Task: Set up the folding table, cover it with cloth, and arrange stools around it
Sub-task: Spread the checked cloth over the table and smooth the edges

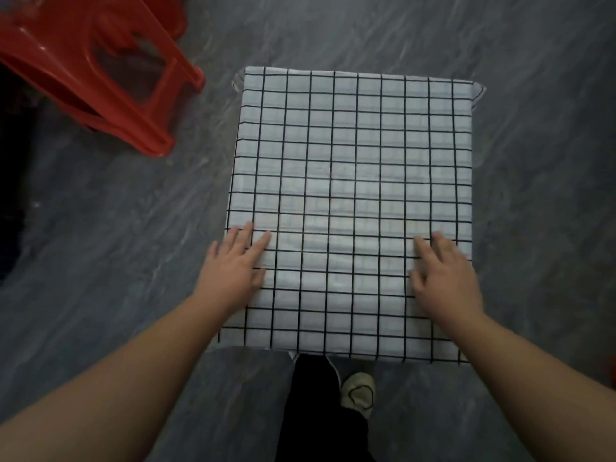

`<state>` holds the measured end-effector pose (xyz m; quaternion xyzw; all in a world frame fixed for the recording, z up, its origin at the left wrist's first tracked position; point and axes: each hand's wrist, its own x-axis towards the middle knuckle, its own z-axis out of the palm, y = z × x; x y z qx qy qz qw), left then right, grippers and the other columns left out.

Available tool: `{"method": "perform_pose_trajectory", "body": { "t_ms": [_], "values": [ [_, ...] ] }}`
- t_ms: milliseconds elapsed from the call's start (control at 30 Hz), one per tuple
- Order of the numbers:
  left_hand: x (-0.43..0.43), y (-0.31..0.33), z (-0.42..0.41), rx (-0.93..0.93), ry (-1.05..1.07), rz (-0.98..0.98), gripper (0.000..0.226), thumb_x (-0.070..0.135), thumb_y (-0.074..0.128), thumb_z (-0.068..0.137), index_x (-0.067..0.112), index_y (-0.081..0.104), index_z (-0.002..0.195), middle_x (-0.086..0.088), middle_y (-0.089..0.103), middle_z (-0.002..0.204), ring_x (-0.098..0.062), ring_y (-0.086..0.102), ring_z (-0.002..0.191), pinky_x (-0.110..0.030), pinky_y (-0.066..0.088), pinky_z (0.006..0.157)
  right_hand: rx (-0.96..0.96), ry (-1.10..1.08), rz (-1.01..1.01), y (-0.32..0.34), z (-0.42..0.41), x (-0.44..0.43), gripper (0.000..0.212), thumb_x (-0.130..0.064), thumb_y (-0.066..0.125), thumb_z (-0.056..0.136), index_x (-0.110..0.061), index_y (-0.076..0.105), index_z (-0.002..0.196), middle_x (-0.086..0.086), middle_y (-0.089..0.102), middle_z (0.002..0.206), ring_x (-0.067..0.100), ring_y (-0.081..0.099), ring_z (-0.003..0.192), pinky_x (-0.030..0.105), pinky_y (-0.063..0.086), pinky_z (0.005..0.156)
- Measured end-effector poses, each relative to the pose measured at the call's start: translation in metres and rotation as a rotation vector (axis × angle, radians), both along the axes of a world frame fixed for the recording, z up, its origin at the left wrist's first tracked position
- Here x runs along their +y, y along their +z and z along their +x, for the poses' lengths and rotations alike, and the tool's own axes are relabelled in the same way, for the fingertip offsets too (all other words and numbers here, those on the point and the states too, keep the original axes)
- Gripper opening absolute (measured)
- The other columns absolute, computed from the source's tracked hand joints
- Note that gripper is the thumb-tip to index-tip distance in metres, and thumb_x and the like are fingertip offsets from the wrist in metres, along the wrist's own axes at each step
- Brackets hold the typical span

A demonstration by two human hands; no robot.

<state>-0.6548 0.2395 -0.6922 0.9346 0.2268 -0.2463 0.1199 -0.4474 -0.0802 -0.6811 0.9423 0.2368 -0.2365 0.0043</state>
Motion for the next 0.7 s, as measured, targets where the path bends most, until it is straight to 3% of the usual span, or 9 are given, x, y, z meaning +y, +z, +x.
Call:
{"method": "perform_pose_trajectory", "body": {
  "t_ms": [100, 200, 333, 433, 600, 700],
  "values": [
    [0.006, 0.002, -0.035, 0.035, 0.124, 0.030, 0.072, 0.040, 0.045, 0.097, 0.038, 0.005, 0.157, -0.007, 0.004, 0.167, -0.032, 0.004, 0.152, -0.051, 0.018, 0.121, 0.036, -0.127, -0.055, 0.006, -0.008, -0.025, 0.067, -0.033, 0.053, 0.094, -0.022, 0.029, 0.156, 0.010, 0.020, 0.164, 0.029, 0.018, 0.149, 0.051, 0.030, 0.118],
    [-0.020, 0.007, -0.042, -0.012, 0.238, 0.023, 0.074, 0.033, 0.050, 0.094, 0.028, 0.014, 0.159, -0.014, 0.009, 0.166, -0.036, 0.006, 0.151, -0.050, 0.016, 0.122, -0.043, -0.012, -0.020, 0.017, -0.036, -0.016, 0.064, -0.030, 0.053, 0.088, -0.016, 0.039, 0.148, 0.015, 0.033, 0.157, 0.035, 0.032, 0.141, 0.053, 0.038, 0.110],
    [-0.099, 0.015, -0.023, -0.117, 0.027, -0.051, 0.074, 0.035, 0.050, 0.093, 0.028, 0.016, 0.158, -0.011, 0.009, 0.166, -0.034, 0.007, 0.152, -0.051, 0.016, 0.121, 0.091, 0.201, 0.089, 0.022, -0.102, 0.016, 0.066, -0.030, 0.048, 0.096, -0.028, 0.025, 0.158, 0.007, 0.017, 0.167, 0.028, 0.013, 0.153, 0.048, 0.016, 0.123],
    [-0.145, 0.015, -0.020, -0.033, -0.055, -0.096, 0.074, 0.039, 0.048, 0.096, 0.037, 0.006, 0.157, 0.001, -0.002, 0.167, -0.024, -0.004, 0.153, -0.053, 0.008, 0.122, 0.154, 0.302, 0.105, 0.013, -0.137, 0.030, 0.067, -0.033, 0.044, 0.098, -0.035, 0.015, 0.159, 0.001, 0.007, 0.169, 0.024, 0.003, 0.155, 0.049, 0.009, 0.124],
    [-0.146, 0.005, -0.064, 0.003, -0.023, -0.046, 0.069, 0.038, 0.042, 0.099, 0.041, 0.005, 0.156, 0.003, -0.006, 0.167, -0.022, -0.007, 0.153, -0.051, 0.004, 0.123, 0.142, 0.292, 0.061, 0.002, -0.147, -0.007, 0.060, -0.033, 0.042, 0.100, -0.036, 0.023, 0.156, -0.002, 0.012, 0.168, 0.025, 0.008, 0.154, 0.052, 0.012, 0.123],
    [-0.129, 0.009, -0.097, 0.066, -0.009, -0.052, 0.077, 0.032, 0.050, 0.094, 0.039, 0.006, 0.157, 0.001, -0.003, 0.167, -0.024, -0.002, 0.153, -0.048, 0.012, 0.122, 0.163, 0.243, -0.017, 0.010, -0.135, -0.043, 0.064, -0.030, 0.046, 0.097, -0.037, 0.022, 0.156, 0.000, 0.010, 0.169, 0.026, 0.010, 0.154, 0.051, 0.019, 0.121]
  ]
}}
